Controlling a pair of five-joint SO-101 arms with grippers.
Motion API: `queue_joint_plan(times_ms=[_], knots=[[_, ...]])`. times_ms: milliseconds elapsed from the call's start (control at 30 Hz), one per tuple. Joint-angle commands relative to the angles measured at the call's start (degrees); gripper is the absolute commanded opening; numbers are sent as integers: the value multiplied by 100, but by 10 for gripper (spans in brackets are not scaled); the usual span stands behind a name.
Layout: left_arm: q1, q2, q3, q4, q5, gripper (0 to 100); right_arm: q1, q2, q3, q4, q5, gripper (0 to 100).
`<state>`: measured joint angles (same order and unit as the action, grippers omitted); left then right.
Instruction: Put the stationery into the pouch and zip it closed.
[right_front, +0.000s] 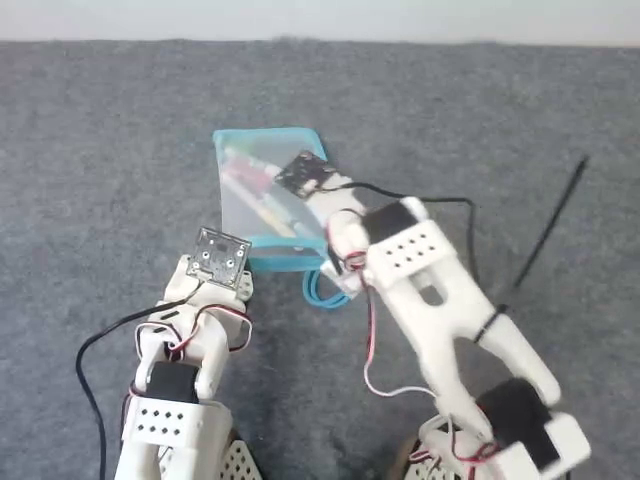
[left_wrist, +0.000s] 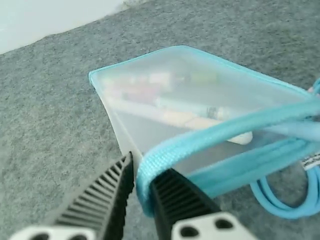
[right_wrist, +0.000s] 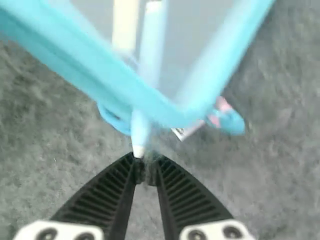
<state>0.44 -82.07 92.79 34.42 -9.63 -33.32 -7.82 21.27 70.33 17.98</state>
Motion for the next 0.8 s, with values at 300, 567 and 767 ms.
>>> queue_joint_plan(times_ms=[300, 567, 767], knots=[[44, -9, -57, -158, -53, 12, -295, 1771, -3429, 822, -308, 6], [18, -9, -57, -158, -44, 12, -277, 470, -2989, 1007, -308, 6], [9, -9, -57, -176, -26, 12, -259, -1121, -1222, 444, -255, 6]])
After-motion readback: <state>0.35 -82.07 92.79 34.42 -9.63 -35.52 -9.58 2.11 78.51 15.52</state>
